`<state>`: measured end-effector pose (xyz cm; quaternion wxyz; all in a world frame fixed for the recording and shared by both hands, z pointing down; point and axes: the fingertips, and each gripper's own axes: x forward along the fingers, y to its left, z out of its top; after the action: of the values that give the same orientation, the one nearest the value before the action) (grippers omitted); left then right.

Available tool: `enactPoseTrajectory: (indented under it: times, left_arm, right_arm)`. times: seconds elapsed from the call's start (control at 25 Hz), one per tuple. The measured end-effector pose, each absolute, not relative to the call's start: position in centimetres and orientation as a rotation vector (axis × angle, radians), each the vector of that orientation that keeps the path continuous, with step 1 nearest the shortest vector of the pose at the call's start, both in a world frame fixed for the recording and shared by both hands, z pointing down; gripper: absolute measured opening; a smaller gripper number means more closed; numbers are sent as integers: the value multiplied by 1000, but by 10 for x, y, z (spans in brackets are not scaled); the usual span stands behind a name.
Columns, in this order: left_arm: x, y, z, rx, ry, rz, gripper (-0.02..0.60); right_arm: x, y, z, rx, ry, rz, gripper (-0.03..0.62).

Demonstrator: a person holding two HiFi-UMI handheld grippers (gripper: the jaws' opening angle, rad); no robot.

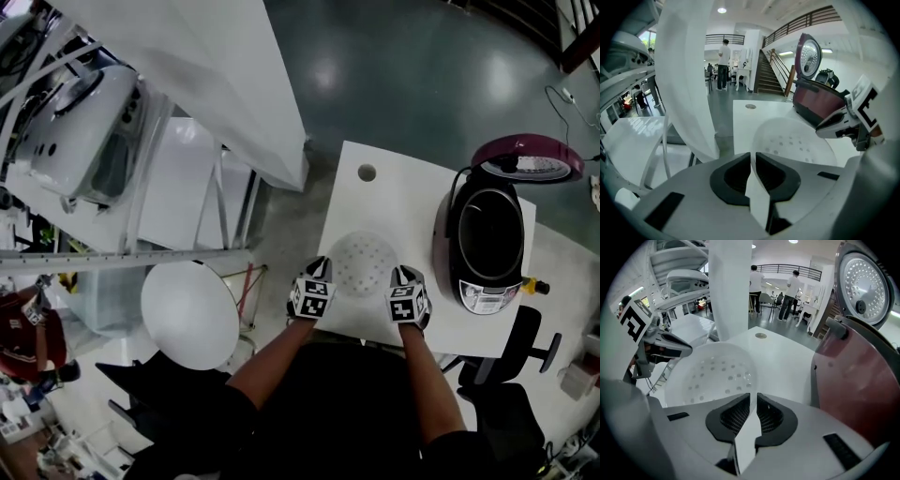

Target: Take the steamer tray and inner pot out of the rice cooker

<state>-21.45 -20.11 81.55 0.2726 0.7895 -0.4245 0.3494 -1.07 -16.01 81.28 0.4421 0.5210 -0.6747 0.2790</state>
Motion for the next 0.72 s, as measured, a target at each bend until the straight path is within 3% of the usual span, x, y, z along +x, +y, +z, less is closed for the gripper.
enactPoseTrajectory:
  times: [0.48,0.6,0.72]
  left_arm:
    - [-209,-191,824,2180,-1082,971,47]
    - [-211,-196,822,2184,-1076,925,70]
    - [-218,-197,814,2161,-1086,865,134]
  right_arm:
    - [-6,-154,820,1294,-1678,603,46]
    - [-7,-158,818,1321,-1709,625,45]
    - [-11,-155,811,1323,-1734,631,51]
